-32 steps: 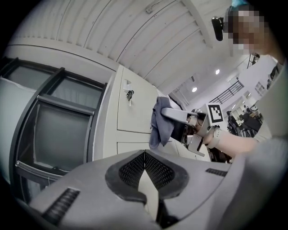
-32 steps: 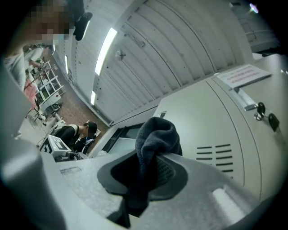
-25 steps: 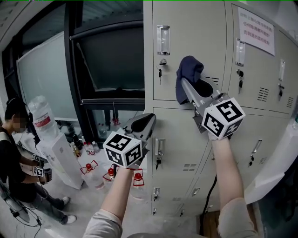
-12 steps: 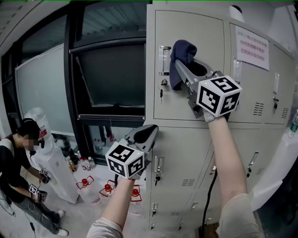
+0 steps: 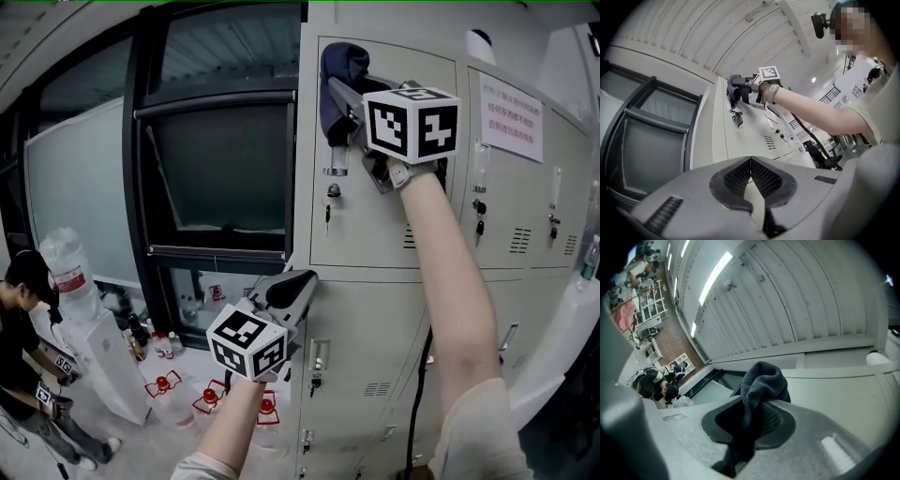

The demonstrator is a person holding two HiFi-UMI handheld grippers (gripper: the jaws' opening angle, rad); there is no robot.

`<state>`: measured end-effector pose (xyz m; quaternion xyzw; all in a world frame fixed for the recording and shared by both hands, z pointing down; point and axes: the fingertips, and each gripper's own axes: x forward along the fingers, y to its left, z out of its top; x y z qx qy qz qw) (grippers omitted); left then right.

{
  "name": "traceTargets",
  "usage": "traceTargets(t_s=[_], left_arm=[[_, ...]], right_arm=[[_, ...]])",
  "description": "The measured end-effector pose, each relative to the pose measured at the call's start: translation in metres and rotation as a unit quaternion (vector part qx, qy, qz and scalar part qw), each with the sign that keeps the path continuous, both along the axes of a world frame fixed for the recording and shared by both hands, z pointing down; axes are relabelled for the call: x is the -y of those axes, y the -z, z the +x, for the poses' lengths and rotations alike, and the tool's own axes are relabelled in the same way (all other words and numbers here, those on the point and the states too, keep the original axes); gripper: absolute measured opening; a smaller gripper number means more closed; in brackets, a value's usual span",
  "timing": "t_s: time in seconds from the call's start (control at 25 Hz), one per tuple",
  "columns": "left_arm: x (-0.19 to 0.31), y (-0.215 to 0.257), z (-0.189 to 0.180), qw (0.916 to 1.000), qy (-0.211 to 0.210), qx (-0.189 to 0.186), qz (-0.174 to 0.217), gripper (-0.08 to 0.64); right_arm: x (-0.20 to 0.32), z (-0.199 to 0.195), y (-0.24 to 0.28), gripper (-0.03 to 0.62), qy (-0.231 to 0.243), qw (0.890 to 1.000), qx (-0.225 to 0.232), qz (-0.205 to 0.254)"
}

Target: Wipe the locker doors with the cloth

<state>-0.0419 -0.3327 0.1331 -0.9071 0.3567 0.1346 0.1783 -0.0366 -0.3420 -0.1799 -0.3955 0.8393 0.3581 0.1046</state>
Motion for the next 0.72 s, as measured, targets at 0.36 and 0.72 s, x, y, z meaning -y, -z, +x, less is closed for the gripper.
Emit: traceTargets(t_s=[0.36, 0.72], left_arm=[[0.008, 0.002, -0.026, 1.0000, 0.003, -0.008, 0.004, -0.002], [0.005, 0.003, -0.021, 0.9999, -0.007, -0.008, 0.013, -0.002]], right_arm=[[0.026, -0.023, 0.043, 0.058, -0.159, 0.984, -0.079, 0.017], [0.029, -0.007, 0.050, 0.057, -0.179, 0.980, -0.086, 0.014]])
